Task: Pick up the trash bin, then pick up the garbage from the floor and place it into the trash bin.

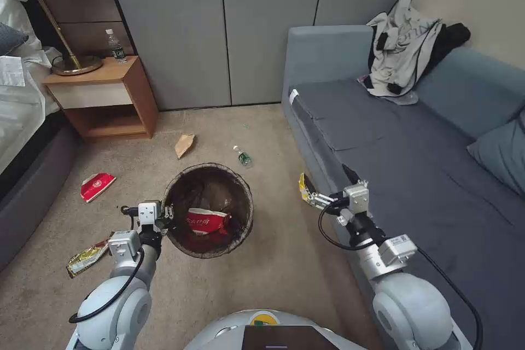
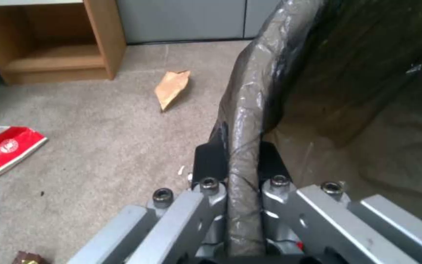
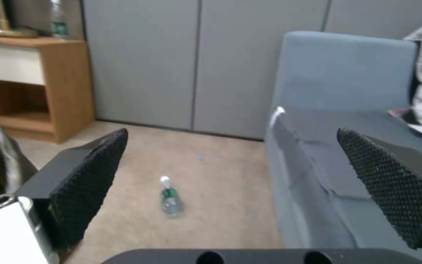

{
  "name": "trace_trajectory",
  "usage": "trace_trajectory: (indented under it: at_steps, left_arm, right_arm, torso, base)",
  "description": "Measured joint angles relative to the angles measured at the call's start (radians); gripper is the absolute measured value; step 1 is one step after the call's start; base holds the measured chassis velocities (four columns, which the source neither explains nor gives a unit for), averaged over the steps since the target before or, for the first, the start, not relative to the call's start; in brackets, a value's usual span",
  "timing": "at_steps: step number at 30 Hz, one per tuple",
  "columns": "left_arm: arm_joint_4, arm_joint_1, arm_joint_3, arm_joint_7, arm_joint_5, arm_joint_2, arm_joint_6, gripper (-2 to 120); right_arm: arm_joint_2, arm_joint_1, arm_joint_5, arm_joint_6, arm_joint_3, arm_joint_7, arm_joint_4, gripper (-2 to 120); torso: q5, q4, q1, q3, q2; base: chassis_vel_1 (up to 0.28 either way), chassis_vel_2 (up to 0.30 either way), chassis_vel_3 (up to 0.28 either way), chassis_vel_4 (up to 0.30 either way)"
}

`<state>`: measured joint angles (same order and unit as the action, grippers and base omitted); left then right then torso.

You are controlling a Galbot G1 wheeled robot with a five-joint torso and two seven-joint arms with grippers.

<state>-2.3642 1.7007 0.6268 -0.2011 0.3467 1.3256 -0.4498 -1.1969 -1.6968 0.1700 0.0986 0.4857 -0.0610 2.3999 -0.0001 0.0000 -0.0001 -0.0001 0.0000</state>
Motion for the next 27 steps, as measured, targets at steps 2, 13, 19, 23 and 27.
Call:
trace_trajectory:
  at_steps: [2,13,19,23,27]
  left_arm:
    - [0.0,0.0,0.001,0.0,0.0,0.0,0.001,0]
    - [0.006,0.0,0.004,0.001,-0.013,-0.002,0.006,0]
    - [0.007,0.0,0.004,-0.001,-0.014,-0.004,0.004,0]
    - [0.007,0.0,0.003,-0.001,-0.014,-0.002,-0.003,0]
    - [0.004,0.001,0.001,-0.001,-0.014,0.001,-0.007,0]
  right_arm:
    - [-0.022,-0.028,-0.018,-0.026,0.009,0.001,-0.001,100]
    - [-0.14,-0.12,-0.102,-0.201,0.033,0.002,-0.034,100]
    - [-0.147,-0.117,-0.107,-0.201,0.035,0.002,-0.044,100]
    - [-0.144,-0.114,-0.106,-0.194,0.034,-0.001,-0.046,100]
    - [-0.142,-0.112,-0.106,-0.189,0.037,-0.008,-0.047,100]
  torso:
    - [0.0001,-0.0002,0.0,0.0,0.0]
    - [0.0,0.0001,0.0,0.0,0.0]
    - [0.0,0.0,0.0,0.0,0.0]
    - [0.0,0.0,0.0,0.0,0.0]
    - [0.0,0.0,0.0,0.0,0.0]
  base:
    - [0.0,0.0,0.0,0.0]
    - [0.0,0.0,0.0,0.0]
    - [0.0,0.0,0.0,0.0]
    - [0.0,0.0,0.0,0.0]
    - [0.0,0.0,0.0,0.0]
